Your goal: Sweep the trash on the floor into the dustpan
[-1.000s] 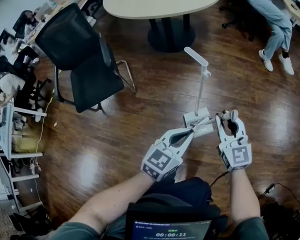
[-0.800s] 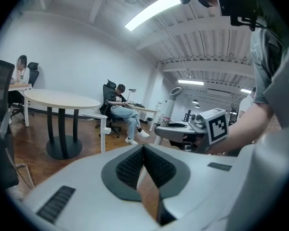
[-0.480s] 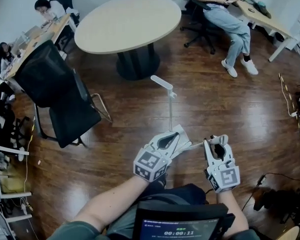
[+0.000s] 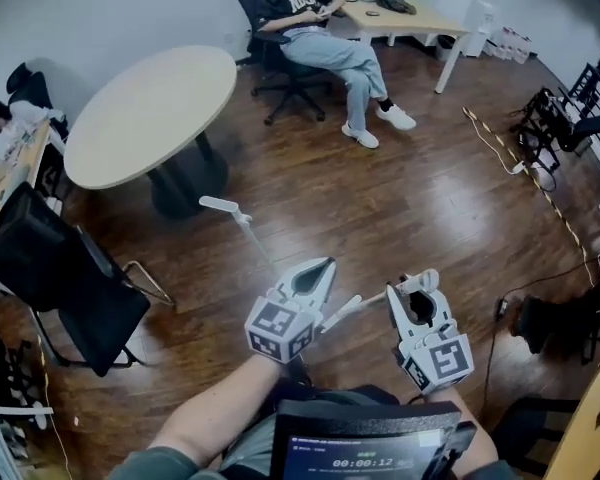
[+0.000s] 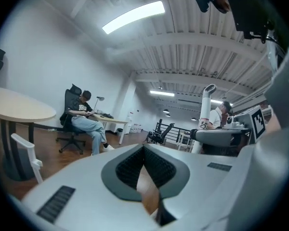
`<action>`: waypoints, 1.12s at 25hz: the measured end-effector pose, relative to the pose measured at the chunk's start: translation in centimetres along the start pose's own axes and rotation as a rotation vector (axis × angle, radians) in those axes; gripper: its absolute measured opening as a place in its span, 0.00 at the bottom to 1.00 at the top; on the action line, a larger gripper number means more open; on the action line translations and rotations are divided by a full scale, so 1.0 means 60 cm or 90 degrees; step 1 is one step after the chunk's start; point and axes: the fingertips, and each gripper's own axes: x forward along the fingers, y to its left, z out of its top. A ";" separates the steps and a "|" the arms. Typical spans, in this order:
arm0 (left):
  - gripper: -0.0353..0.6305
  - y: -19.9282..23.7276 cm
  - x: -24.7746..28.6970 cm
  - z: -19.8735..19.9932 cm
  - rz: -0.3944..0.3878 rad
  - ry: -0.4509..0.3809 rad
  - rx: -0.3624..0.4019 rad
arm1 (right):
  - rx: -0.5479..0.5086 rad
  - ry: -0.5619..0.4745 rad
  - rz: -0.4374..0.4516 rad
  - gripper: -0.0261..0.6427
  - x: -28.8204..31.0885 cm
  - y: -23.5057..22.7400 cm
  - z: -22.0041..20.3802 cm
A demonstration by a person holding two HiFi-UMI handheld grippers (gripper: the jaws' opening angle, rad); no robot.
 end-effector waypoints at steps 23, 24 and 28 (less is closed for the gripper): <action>0.06 -0.467 0.138 0.073 -0.209 0.013 0.089 | 0.017 -0.026 -0.268 0.21 -0.475 -0.212 0.083; 0.06 -0.478 0.142 0.073 -0.214 0.014 0.092 | 0.021 -0.032 -0.278 0.21 -0.488 -0.220 0.085; 0.06 -0.516 0.140 0.081 -0.245 0.006 0.118 | 0.036 -0.027 -0.298 0.21 -0.517 -0.234 0.082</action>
